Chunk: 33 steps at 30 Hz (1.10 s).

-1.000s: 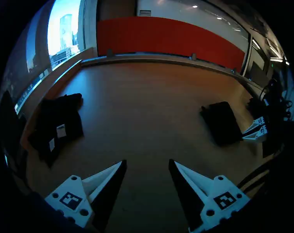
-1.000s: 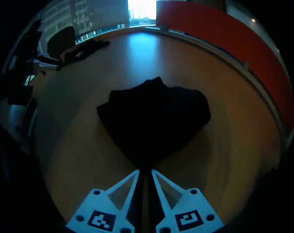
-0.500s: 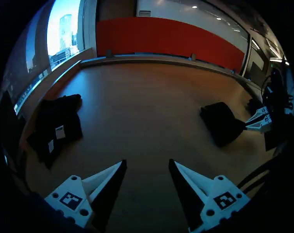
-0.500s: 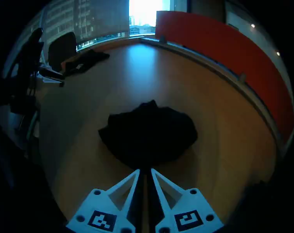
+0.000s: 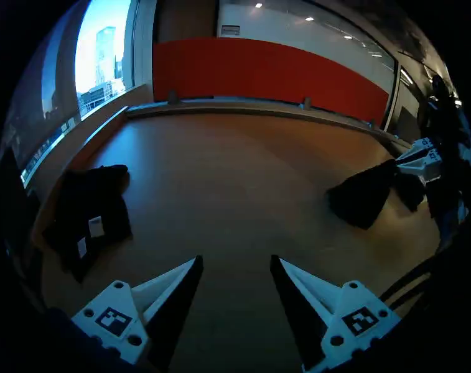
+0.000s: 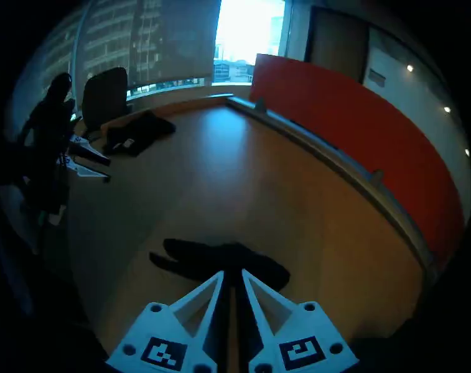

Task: Fold towel

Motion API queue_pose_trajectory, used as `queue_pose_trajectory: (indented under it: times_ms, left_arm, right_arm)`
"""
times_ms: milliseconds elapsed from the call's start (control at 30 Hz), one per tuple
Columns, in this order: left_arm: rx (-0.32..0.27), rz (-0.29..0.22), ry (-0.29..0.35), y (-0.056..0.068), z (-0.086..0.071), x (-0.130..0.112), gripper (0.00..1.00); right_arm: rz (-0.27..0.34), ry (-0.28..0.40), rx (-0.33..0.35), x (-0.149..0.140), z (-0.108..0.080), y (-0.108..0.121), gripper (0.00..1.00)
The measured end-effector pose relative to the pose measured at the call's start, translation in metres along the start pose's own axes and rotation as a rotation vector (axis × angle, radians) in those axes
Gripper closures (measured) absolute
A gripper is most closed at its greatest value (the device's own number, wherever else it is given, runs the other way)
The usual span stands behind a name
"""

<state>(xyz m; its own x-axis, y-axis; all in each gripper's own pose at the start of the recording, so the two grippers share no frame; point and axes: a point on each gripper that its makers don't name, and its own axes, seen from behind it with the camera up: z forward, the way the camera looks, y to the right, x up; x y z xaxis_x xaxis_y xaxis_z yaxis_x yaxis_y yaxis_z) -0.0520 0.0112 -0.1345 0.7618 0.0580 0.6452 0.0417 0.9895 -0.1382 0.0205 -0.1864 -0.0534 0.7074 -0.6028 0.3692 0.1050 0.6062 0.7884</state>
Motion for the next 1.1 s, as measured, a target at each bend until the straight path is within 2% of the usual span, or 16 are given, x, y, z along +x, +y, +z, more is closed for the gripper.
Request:
queue_pose_trajectory:
  times_ms: [100, 300, 700, 1100]
  left_arm:
    - [-0.004, 0.001, 0.008, 0.001, -0.001, 0.005, 0.21]
    - [-0.01, 0.002, 0.015, 0.004, -0.001, 0.009, 0.21]
    - [-0.019, 0.014, 0.018, 0.009, 0.001, 0.014, 0.21]
    - [-0.018, 0.018, 0.014, 0.018, 0.005, 0.017, 0.21]
  right_arm:
    - [-0.011, 0.03, -0.016, 0.02, -0.009, 0.008, 0.95]
    - [-0.012, 0.052, -0.037, 0.033, -0.024, 0.021, 0.95]
    - [0.012, 0.048, -0.084, 0.024, -0.044, 0.05, 0.96]
    - [0.033, 0.02, -0.15, 0.003, -0.074, 0.108, 0.95]
